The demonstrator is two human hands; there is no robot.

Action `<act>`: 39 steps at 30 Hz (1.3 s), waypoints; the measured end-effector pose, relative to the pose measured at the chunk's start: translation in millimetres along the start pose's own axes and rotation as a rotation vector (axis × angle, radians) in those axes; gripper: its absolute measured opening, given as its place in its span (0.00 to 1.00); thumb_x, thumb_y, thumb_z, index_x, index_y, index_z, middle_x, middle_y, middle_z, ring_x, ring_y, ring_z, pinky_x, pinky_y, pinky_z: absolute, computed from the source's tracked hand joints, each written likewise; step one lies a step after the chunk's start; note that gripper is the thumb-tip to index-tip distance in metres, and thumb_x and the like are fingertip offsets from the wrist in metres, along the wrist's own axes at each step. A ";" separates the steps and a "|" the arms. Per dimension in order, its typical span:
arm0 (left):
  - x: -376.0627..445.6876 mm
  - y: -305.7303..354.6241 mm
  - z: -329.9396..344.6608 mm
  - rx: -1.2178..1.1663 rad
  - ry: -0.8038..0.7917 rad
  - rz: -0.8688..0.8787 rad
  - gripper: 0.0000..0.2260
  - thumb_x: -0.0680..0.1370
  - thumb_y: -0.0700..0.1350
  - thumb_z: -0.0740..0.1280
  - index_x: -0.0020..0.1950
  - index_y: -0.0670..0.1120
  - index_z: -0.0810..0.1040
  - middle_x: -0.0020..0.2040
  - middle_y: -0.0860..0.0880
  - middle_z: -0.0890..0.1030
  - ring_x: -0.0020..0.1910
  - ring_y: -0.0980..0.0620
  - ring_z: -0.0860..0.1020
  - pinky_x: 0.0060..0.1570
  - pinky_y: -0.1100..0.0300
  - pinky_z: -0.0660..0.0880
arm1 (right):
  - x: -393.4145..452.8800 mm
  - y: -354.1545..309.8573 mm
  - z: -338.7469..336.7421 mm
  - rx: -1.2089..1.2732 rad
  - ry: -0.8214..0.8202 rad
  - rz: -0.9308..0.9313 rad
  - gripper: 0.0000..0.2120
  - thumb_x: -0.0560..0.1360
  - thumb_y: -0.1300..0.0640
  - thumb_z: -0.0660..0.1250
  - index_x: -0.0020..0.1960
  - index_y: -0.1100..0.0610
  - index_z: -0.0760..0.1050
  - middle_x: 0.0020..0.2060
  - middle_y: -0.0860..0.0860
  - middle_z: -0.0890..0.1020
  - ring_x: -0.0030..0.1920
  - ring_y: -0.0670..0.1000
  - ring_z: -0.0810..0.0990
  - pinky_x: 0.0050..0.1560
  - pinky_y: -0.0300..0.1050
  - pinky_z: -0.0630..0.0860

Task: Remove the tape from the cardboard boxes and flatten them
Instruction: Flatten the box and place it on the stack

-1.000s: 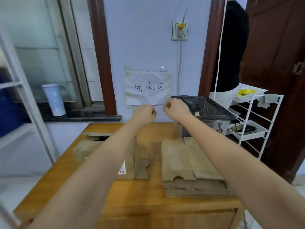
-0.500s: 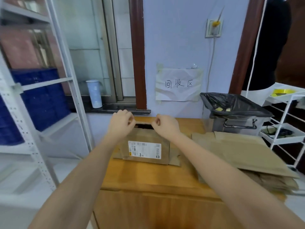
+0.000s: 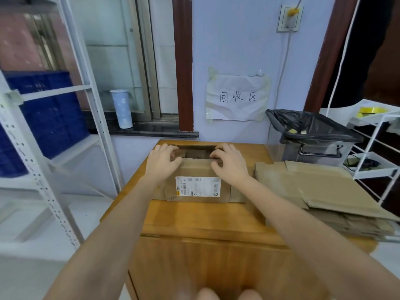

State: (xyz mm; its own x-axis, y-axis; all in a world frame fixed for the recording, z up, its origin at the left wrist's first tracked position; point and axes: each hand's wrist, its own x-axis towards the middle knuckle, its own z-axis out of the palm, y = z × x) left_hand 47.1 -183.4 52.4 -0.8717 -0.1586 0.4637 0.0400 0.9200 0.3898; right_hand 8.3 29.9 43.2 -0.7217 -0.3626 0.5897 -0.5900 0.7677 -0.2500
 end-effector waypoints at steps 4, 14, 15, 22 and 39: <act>2.7 2.2 0.4 -0.015 0.002 -0.001 0.17 0.78 0.47 0.63 0.67 0.48 0.73 0.45 0.53 0.73 0.50 0.54 0.67 0.55 0.55 0.68 | 4.3 5.4 -6.4 -0.001 -0.079 -0.019 0.18 0.75 0.54 0.62 0.63 0.53 0.76 0.68 0.49 0.71 0.67 0.50 0.67 0.63 0.47 0.66; 4.1 -4.3 9.5 -0.001 -0.104 0.053 0.27 0.81 0.50 0.59 0.78 0.48 0.56 0.78 0.49 0.58 0.77 0.51 0.53 0.75 0.51 0.51 | 17.6 16.4 -17.6 0.026 -0.321 0.016 0.29 0.78 0.51 0.60 0.77 0.52 0.57 0.77 0.49 0.55 0.77 0.50 0.53 0.74 0.48 0.52; 4.2 -4.2 8.7 0.011 -0.124 0.072 0.27 0.81 0.49 0.58 0.78 0.48 0.54 0.78 0.49 0.56 0.78 0.52 0.51 0.76 0.52 0.48 | 18.9 17.4 -17.7 0.030 -0.343 0.030 0.30 0.78 0.50 0.60 0.77 0.53 0.56 0.78 0.49 0.54 0.77 0.50 0.53 0.74 0.47 0.52; 6.3 -3.5 8.9 0.081 -0.189 0.091 0.23 0.83 0.49 0.53 0.78 0.48 0.57 0.78 0.50 0.59 0.77 0.55 0.51 0.76 0.55 0.44 | 31.2 22.9 -11.3 0.025 -0.502 0.142 0.28 0.79 0.45 0.56 0.75 0.55 0.59 0.74 0.52 0.64 0.72 0.52 0.63 0.69 0.53 0.60; -7.4 -5.3 2.4 -0.077 -0.092 0.171 0.26 0.73 0.68 0.61 0.60 0.52 0.80 0.62 0.55 0.78 0.64 0.54 0.71 0.64 0.52 0.67 | 45.6 26.5 -43.1 0.447 -0.749 0.469 0.37 0.77 0.31 0.35 0.75 0.49 0.64 0.75 0.43 0.61 0.76 0.48 0.54 0.75 0.50 0.43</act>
State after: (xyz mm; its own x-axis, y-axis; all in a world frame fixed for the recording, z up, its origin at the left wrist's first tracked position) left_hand 52.1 -186.3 45.0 -0.8899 0.0342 0.4548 0.2251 0.9002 0.3728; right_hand -24.6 56.5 96.5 -0.8686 -0.4320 -0.2428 -0.1571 0.7047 -0.6919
